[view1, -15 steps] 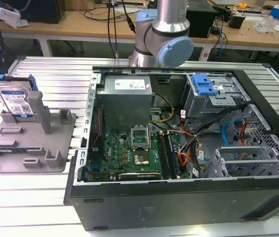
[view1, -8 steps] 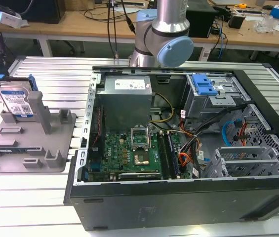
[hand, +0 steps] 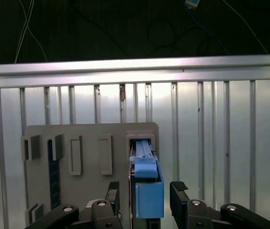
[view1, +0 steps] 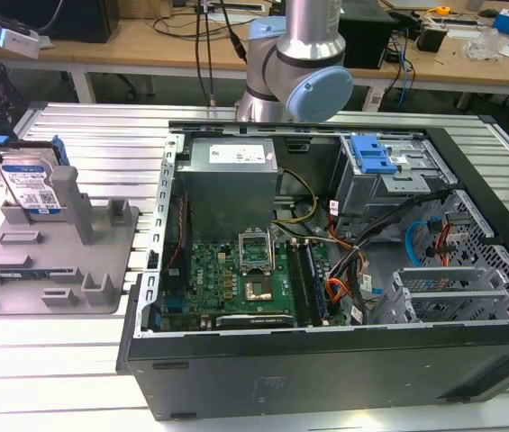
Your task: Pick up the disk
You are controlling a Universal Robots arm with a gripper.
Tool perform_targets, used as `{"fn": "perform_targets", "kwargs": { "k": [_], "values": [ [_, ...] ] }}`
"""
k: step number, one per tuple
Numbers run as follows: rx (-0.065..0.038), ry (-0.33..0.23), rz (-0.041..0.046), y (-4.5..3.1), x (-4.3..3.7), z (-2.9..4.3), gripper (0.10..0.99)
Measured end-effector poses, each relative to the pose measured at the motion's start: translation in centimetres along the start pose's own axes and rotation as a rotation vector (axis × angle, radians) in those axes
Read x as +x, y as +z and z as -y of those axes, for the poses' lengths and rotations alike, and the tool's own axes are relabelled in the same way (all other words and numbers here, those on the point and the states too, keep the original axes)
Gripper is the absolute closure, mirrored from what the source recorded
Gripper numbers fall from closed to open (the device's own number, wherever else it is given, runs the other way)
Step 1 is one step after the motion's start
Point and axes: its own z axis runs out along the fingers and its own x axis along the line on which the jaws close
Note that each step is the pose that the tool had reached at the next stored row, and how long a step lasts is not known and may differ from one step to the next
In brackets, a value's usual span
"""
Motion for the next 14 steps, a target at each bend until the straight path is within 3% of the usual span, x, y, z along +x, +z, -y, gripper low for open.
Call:
{"fn": "perform_targets", "kwargs": {
  "k": [14],
  "values": [
    [0.000,0.000,-0.0001,0.85,-0.05,-0.06,0.545]
  ]
}}
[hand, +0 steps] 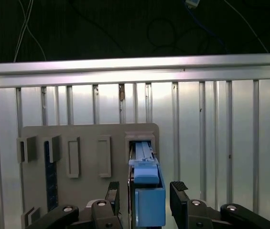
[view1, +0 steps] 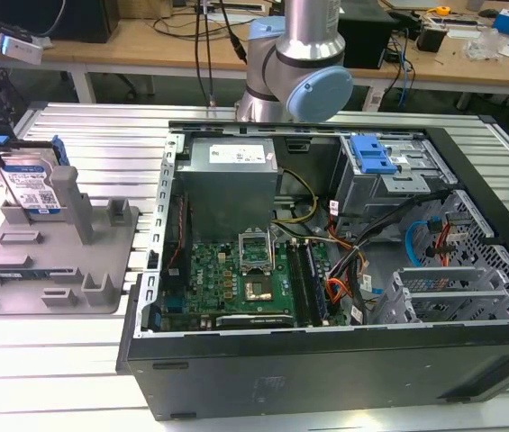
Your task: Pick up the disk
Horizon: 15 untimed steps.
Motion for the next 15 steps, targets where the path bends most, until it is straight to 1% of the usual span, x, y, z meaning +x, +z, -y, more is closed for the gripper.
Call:
{"fn": "perform_targets", "kwargs": {
  "k": [3,4,5,15],
  "values": [
    [0.000,0.000,0.0000,0.08,0.00,0.00,0.545],
    [0.000,0.000,0.0000,0.10,0.00,0.00,0.561],
    [0.000,0.000,0.0000,0.12,-0.01,0.00,0.694],
    [0.000,0.000,0.0000,0.30,-0.01,-0.01,0.694]
  ]
}}
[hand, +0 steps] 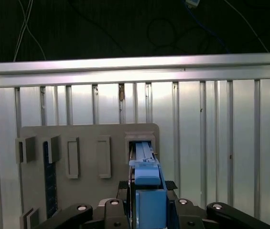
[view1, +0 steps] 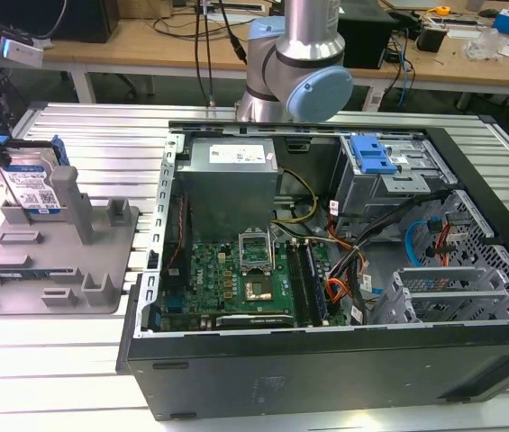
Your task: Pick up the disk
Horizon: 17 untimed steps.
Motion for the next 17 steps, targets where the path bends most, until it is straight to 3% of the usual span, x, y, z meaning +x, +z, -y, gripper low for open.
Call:
{"fn": "perform_targets", "kwargs": {
  "k": [17],
  "values": [
    [0.000,0.000,0.0000,0.14,0.19,0.00,0.714]
  ]
}}
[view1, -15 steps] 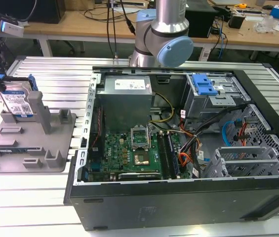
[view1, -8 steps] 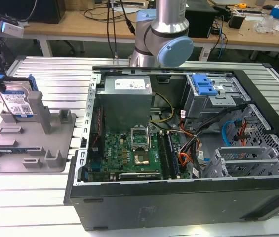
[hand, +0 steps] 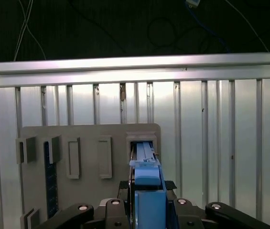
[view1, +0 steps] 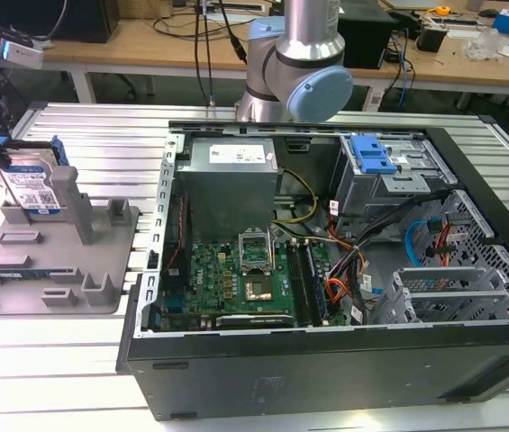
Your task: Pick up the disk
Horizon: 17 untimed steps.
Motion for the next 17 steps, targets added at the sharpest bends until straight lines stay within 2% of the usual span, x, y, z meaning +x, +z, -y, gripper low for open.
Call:
{"fn": "perform_targets", "kwargs": {
  "k": [9,12,13,14,16,17],
  "values": [
    [0.000,0.000,0.0001,0.01,0.01,0.00,0.722],
    [0.000,0.000,0.0000,-0.30,0.02,0.01,0.722],
    [0.000,0.000,0.0000,-0.48,0.03,0.01,0.722],
    [0.000,0.000,0.0001,-1.00,0.05,0.03,0.722],
    [0.000,0.000,0.0000,-2.17,0.11,0.05,0.722],
    [0.000,0.000,0.0001,-3.08,0.15,0.08,0.722]
  ]
}}
